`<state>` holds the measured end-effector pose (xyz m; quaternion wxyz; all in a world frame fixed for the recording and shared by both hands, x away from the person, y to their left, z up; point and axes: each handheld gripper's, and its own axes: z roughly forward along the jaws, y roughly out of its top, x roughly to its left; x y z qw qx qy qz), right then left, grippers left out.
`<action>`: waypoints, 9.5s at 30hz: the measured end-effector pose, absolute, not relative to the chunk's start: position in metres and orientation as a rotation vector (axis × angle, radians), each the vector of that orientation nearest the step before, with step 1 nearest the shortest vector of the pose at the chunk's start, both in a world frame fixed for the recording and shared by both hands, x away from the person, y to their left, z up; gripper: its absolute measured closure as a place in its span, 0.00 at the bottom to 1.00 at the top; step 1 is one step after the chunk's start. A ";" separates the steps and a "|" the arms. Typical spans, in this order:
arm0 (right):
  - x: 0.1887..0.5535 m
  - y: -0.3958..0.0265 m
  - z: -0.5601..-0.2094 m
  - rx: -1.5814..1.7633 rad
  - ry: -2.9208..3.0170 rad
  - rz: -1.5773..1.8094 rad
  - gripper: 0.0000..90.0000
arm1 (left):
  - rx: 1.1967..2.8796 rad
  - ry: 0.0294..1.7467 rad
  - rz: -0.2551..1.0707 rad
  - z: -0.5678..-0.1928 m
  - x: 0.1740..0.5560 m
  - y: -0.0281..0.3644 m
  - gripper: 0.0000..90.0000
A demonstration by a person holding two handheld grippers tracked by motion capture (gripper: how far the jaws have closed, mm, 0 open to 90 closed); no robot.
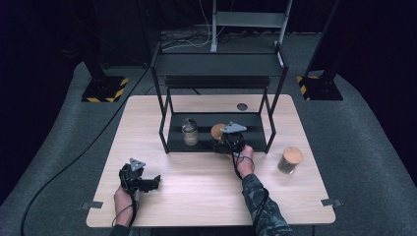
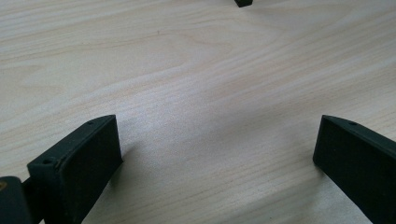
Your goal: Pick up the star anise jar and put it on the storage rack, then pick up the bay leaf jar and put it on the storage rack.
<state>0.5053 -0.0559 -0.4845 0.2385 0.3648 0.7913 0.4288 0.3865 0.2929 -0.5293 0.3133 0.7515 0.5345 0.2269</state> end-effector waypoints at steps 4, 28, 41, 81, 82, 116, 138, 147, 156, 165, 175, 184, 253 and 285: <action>0.506 -0.055 -0.485 1.002 2.169 1.173 0.28 | 1.982 1.408 0.598 -0.529 0.386 0.293 0.00; 0.517 -0.050 -0.485 0.995 2.174 1.172 0.28 | 1.982 1.408 0.596 -0.529 0.387 0.293 0.00; 0.522 -0.045 -0.487 1.002 2.176 1.172 0.28 | 1.984 1.407 0.599 -0.529 0.386 0.293 0.00; 0.533 -0.037 -0.495 1.017 2.178 1.180 0.28 | 1.983 1.407 0.598 -0.529 0.386 0.293 0.00; 0.533 -0.037 -0.496 1.018 2.181 1.178 0.28 | 1.983 1.407 0.598 -0.529 0.386 0.293 0.00; 0.535 -0.029 -0.507 1.039 2.160 1.213 0.28 | 1.986 1.405 0.602 -0.529 0.386 0.293 0.00; 0.536 -0.027 -0.506 1.047 2.171 1.208 0.26 | 1.986 1.403 0.609 -0.529 0.386 0.292 0.00; 0.534 -0.026 -0.507 1.090 2.257 1.146 0.04 | 1.987 1.403 0.606 -0.529 0.386 0.293 0.00; 0.519 -0.036 -0.497 1.091 2.357 1.088 0.00 | 1.987 1.403 0.606 -0.529 0.386 0.293 0.00; 0.488 -0.051 -0.485 1.024 2.479 0.999 0.00 | 1.984 1.404 0.605 -0.529 0.386 0.293 0.00; 0.444 -0.086 -0.493 1.061 2.465 0.989 0.00 | 1.986 1.405 0.599 -0.529 0.386 0.293 0.00; 0.407 -0.122 -0.497 1.135 2.410 0.999 0.00 | 1.990 1.398 0.595 -0.529 0.387 0.293 0.00; 0.418 -0.263 -0.494 1.534 1.965 0.897 0.00 | 1.990 1.400 0.595 -0.529 0.386 0.293 0.00; 0.414 -0.266 -0.493 1.511 1.898 0.937 0.27 | 1.988 1.400 0.599 -0.529 0.386 0.293 0.00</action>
